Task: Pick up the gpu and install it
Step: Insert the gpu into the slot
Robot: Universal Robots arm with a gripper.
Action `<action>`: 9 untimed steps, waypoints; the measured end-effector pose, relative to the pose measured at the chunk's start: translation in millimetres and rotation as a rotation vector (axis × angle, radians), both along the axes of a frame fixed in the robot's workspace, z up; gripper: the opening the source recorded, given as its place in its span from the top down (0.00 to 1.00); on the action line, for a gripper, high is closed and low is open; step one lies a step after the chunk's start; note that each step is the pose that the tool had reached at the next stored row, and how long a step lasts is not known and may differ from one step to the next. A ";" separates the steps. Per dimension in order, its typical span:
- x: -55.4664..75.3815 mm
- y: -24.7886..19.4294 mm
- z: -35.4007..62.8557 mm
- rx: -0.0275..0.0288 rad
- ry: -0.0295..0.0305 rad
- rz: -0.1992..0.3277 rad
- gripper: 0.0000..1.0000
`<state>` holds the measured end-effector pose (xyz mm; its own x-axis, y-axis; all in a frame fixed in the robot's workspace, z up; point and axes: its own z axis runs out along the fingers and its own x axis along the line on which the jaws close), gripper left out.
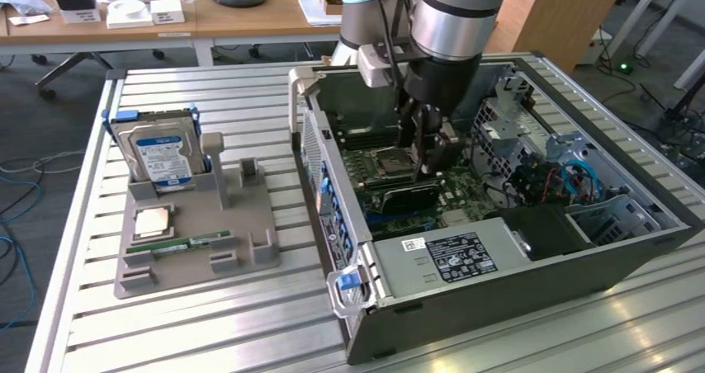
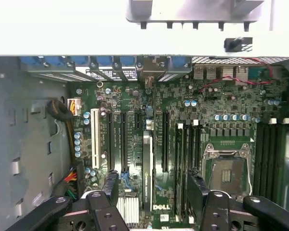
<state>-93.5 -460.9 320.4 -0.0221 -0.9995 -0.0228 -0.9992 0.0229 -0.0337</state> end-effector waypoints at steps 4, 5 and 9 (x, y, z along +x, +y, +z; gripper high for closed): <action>0.0 0.0 5.5 -0.0002 0.0001 0.000 0.32; 0.0 0.0 6.3 -0.0005 0.0000 0.000 0.32; 0.1 0.0 8.9 -0.0015 0.0000 0.000 0.32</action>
